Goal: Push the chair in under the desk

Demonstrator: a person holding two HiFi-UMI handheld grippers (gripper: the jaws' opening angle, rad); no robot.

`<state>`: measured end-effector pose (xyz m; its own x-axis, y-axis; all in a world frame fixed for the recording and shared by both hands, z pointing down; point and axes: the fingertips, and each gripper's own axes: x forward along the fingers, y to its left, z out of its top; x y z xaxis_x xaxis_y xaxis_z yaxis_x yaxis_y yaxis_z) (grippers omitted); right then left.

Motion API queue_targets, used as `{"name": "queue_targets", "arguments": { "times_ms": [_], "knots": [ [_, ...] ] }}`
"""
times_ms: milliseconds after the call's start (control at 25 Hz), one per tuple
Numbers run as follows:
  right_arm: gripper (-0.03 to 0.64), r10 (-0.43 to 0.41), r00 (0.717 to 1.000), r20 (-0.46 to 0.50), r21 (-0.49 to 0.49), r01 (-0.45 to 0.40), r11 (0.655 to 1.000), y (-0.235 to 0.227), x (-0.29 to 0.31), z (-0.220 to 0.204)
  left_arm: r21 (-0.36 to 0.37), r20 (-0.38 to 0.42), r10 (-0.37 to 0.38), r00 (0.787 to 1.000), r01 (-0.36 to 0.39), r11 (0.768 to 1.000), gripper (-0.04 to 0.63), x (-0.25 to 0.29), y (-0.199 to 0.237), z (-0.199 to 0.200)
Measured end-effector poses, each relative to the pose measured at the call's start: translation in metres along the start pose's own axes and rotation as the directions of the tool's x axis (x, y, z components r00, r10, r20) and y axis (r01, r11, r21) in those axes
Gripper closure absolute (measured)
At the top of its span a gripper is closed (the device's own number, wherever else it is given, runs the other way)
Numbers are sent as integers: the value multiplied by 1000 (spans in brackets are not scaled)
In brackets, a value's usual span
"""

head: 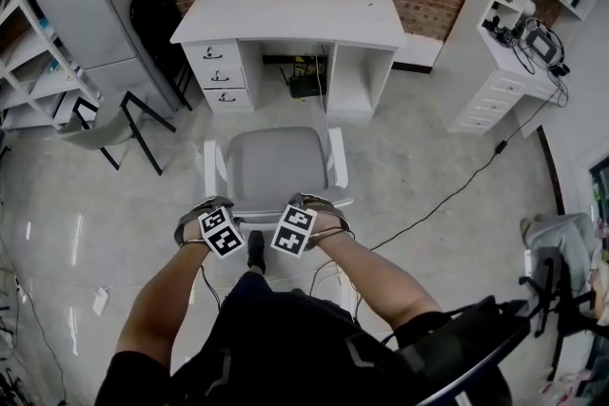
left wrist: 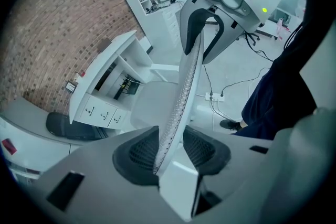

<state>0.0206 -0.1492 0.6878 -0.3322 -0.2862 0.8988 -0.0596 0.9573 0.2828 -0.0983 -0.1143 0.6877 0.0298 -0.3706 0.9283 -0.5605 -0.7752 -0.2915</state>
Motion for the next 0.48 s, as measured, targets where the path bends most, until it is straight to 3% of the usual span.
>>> {"name": "queue_targets", "arguments": {
  "times_ms": [160, 320, 480],
  "knots": [
    [471, -41, 999, 10, 1, 41, 999, -14, 10, 3, 25, 16, 21, 1000, -21, 999, 443, 10, 19, 4],
    [481, -112, 993, 29, -61, 113, 992, -32, 19, 8, 93, -42, -18, 999, 22, 995, 453, 20, 40, 9],
    [486, -131, 991, 28, -85, 133, 987, -46, 27, 9, 86, -21, -34, 999, 36, 996, 449, 27, 57, 15]
  ]
}}
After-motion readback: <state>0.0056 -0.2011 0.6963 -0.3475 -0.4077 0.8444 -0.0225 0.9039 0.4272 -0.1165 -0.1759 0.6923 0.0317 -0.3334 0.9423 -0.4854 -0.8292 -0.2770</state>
